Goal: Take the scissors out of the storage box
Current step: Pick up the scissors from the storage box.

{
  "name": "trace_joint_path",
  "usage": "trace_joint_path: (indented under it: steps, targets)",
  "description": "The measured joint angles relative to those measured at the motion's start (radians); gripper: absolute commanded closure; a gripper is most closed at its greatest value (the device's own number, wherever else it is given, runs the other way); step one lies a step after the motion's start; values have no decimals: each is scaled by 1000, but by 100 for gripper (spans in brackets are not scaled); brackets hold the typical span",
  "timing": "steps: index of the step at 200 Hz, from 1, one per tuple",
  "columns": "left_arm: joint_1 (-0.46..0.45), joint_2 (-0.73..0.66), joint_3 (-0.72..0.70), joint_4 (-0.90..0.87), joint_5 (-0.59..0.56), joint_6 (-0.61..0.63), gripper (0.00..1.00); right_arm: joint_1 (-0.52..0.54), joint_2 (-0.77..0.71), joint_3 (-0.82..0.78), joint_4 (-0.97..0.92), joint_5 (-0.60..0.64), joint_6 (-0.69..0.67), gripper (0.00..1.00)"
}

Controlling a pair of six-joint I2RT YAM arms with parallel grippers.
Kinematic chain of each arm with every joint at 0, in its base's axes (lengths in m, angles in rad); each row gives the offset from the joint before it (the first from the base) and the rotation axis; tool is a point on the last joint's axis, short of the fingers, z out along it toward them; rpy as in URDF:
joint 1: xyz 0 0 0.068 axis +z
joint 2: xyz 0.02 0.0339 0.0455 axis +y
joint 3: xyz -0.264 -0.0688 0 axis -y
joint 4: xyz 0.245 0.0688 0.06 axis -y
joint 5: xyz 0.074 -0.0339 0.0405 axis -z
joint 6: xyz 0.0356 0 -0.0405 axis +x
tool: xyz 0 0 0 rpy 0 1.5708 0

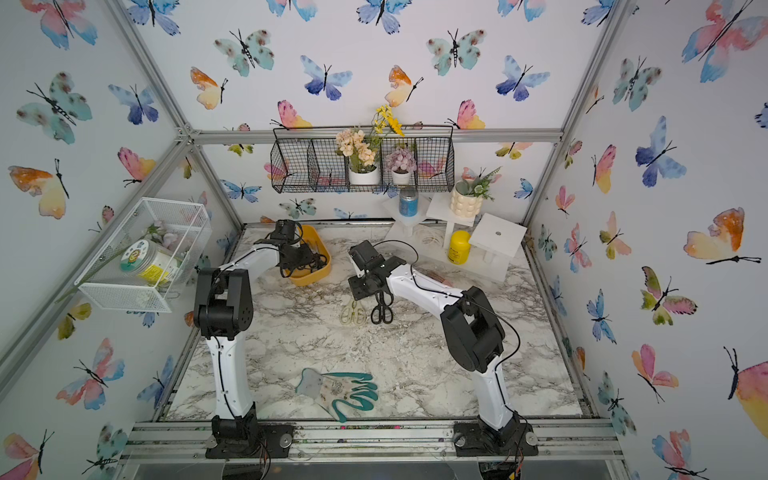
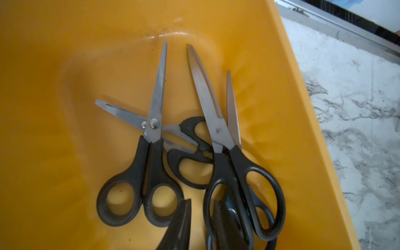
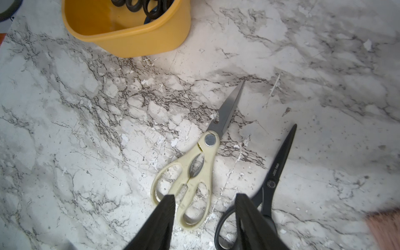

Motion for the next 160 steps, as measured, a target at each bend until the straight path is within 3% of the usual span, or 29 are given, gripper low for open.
trace_joint_path:
  steps: [47, 78, 122, 160]
  targets:
    - [-20, 45, 6, 10, -1, 9, 80, 0, 0, 0, 0, 0, 0, 49]
    - [-18, 58, 10, 8, -3, 8, 93, 0, 0, 0, 0, 0, 0, 49]
    - [-19, 56, 17, 8, -4, 3, 100, -5, 5, 3, 0, -1, 0, 49]
    - [-19, 1, -33, 27, -3, 16, 100, -6, 24, 19, -4, -4, 0, 49]
